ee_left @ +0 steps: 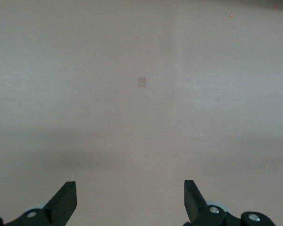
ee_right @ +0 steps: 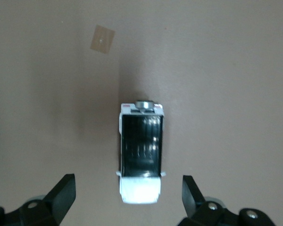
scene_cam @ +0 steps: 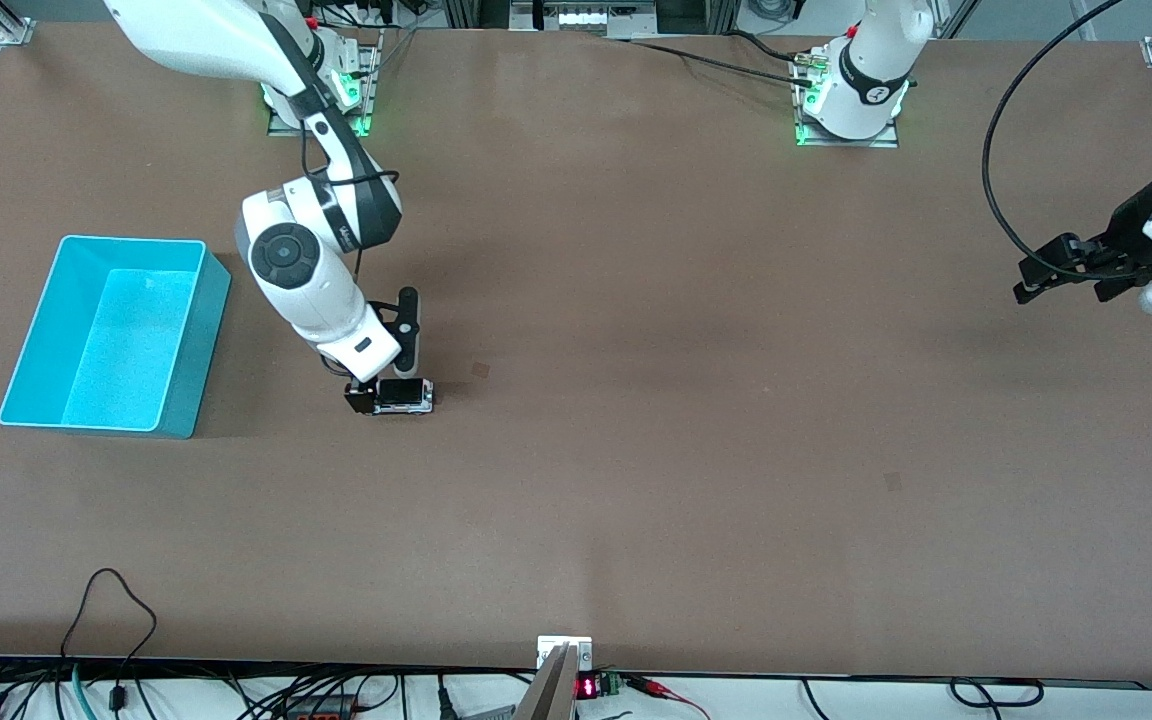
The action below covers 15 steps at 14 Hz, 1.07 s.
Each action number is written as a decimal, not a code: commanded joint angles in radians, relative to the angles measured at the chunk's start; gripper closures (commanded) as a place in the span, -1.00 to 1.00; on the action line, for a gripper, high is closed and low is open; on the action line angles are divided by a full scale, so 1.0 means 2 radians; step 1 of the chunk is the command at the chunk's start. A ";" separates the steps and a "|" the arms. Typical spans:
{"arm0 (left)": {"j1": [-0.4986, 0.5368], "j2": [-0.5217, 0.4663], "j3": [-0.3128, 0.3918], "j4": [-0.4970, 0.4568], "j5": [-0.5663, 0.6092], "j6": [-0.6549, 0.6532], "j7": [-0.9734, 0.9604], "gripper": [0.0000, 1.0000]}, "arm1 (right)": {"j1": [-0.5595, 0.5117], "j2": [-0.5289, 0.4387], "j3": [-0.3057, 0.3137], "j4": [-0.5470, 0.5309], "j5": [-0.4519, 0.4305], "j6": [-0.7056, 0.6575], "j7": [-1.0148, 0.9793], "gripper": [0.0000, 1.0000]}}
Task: Wind and store white jeep toy
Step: 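Lower the right gripper and grasp the jeep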
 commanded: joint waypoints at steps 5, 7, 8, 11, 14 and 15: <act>0.007 -0.009 -0.008 0.006 -0.005 -0.037 0.006 -1.00 | 0.006 0.047 -0.004 0.016 0.001 0.040 -0.004 -1.00; 0.007 -0.010 -0.009 0.007 -0.005 -0.039 0.006 -1.00 | 0.006 0.055 -0.004 0.016 0.001 0.044 -0.004 -1.00; 0.007 -0.010 -0.008 0.006 -0.005 -0.040 0.006 -1.00 | 0.005 0.058 -0.003 0.016 0.001 0.046 -0.003 -1.00; 0.007 -0.010 -0.008 0.006 -0.005 -0.040 0.005 -1.00 | 0.005 0.069 -0.003 0.017 0.002 0.062 -0.001 -1.00; 0.007 -0.010 -0.008 0.006 -0.005 -0.040 0.005 -1.00 | 0.006 0.068 -0.004 0.017 0.002 0.063 -0.001 0.14; 0.007 -0.010 -0.008 0.006 -0.005 -0.040 0.005 -1.00 | 0.005 0.067 -0.004 0.016 0.003 0.062 0.000 0.54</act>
